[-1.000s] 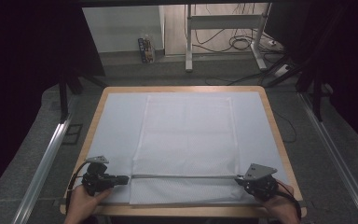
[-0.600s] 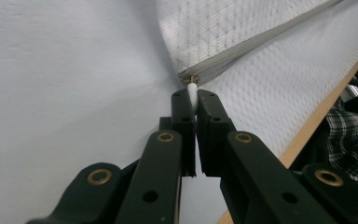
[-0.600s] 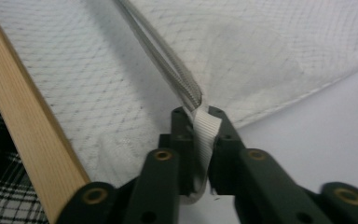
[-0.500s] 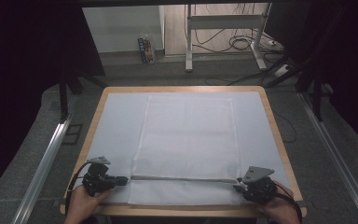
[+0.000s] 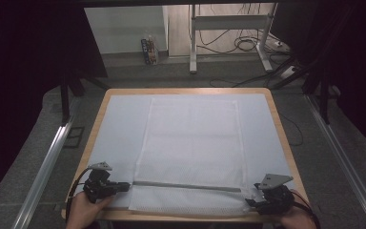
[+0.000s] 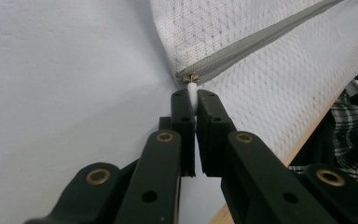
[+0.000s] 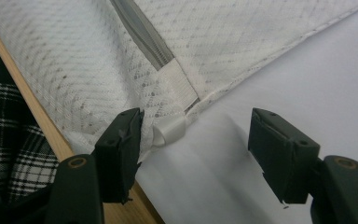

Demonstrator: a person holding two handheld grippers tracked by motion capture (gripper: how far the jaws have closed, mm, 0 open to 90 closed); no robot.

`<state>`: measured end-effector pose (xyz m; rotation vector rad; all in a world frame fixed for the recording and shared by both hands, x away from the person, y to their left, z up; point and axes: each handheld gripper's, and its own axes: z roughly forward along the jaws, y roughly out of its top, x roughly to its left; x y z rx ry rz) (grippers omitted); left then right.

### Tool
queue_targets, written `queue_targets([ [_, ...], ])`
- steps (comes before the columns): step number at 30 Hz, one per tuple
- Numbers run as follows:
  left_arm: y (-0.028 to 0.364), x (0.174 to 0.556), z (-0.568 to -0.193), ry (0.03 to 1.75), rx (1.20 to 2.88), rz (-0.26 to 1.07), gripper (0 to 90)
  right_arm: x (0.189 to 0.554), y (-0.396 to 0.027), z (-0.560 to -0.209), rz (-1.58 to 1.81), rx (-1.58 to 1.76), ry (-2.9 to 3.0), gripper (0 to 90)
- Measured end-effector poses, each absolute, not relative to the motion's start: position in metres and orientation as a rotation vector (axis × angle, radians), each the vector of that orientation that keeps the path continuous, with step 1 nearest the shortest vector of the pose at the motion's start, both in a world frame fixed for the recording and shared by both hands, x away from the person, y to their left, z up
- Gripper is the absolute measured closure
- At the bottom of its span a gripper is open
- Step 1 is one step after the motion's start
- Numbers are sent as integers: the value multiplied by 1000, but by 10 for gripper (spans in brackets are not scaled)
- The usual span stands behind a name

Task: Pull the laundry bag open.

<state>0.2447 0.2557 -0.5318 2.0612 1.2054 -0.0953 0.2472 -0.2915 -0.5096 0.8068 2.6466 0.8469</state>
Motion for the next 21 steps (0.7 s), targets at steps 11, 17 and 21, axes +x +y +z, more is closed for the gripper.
queue_targets([
  [11,243,242,-527,1143,2090,84,544,250,-280,-503,949,816,2587,183],
  [17,239,237,-522,1109,2083,225,380,251,-280,-500,991,846,2534,93],
  [21,239,231,-519,1095,2075,286,289,251,-283,-498,1021,865,2509,72],
])
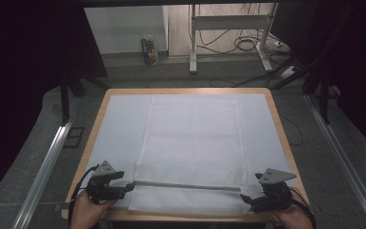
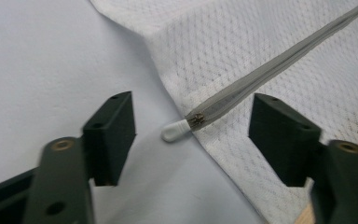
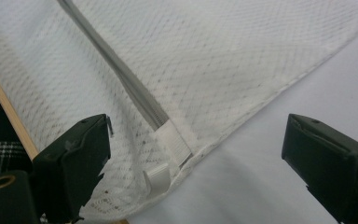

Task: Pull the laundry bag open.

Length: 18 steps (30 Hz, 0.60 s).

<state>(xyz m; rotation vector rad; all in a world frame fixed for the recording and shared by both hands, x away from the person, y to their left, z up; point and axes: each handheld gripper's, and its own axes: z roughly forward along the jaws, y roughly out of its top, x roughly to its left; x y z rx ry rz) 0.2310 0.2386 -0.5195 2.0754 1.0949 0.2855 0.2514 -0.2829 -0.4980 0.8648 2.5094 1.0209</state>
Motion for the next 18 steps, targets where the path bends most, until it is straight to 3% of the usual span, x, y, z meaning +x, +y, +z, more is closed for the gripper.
queue_targets([
  [11,249,217,-520,1153,2060,403,71,254,-296,-494,1050,930,2435,46],
  [18,264,214,-528,1201,2105,505,27,259,-305,-501,1030,1003,2412,25],
])
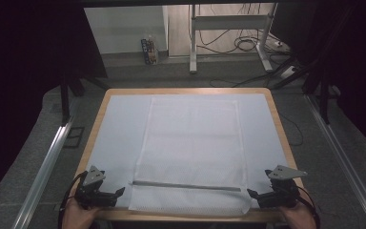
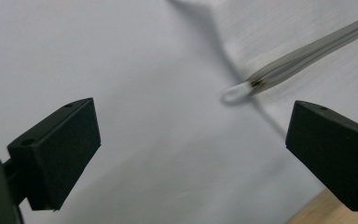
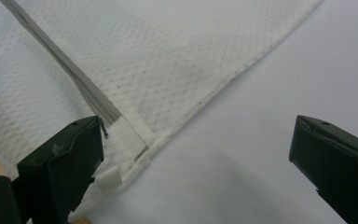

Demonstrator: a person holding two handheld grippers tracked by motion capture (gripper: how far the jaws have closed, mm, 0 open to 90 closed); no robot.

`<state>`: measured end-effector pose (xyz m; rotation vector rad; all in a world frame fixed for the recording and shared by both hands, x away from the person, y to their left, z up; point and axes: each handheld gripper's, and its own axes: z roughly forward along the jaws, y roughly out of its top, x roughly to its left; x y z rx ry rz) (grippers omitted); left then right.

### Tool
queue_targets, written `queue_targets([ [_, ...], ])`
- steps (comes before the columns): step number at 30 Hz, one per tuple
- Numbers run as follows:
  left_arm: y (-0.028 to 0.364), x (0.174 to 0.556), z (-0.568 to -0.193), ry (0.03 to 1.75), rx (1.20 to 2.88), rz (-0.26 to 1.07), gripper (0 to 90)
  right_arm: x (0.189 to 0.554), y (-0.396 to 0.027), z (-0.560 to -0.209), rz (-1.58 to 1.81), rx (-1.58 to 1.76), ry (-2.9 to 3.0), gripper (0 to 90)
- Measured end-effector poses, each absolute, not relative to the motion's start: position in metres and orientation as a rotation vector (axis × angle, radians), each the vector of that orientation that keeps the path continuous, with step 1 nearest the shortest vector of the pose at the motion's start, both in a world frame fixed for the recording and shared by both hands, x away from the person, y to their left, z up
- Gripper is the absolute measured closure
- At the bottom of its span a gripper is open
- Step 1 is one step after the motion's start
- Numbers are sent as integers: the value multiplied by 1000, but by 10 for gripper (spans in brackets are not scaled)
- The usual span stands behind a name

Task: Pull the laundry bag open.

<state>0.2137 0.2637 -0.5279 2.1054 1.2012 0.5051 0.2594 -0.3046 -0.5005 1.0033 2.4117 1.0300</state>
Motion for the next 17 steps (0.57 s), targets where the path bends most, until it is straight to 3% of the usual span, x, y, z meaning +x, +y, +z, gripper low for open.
queue_targets([
  [17,265,220,-538,1243,2134,459,16,268,-312,-514,963,1057,2443,9],
])
